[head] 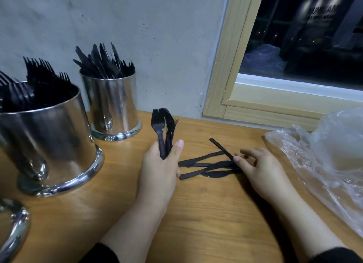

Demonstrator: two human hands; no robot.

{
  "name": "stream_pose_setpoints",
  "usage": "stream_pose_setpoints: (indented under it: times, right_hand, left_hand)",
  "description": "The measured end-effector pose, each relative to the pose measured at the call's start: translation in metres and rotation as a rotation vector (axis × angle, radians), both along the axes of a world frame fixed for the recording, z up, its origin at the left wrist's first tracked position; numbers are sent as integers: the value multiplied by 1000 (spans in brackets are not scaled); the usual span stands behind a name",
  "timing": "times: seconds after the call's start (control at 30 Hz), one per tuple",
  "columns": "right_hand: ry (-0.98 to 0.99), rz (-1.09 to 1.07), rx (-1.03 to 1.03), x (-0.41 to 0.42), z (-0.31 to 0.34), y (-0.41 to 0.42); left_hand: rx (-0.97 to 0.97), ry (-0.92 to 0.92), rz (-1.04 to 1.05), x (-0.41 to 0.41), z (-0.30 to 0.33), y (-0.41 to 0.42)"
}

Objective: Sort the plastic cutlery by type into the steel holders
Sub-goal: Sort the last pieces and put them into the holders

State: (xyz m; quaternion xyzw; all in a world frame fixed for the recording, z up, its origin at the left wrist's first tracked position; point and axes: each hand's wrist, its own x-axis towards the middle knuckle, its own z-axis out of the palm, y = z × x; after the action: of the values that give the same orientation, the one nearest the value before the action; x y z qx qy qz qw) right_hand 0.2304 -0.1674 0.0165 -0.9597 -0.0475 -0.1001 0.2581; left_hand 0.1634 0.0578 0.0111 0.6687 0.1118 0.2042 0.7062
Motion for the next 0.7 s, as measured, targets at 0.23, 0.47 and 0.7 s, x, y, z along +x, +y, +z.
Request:
stream_pose_setpoints:
  times: [0.23,0.47,0.7]
  right_hand:
    - [103,17,-80,0,-3,5]
    - [115,-14,53,5,-4,5]
    - [-159,246,449,-5,9,7]
  left_hand:
    - [255,63,-99,3,-8,-3]
    - [-27,69,-43,0,-2,2]
    - [230,33,169,-1,7,17]
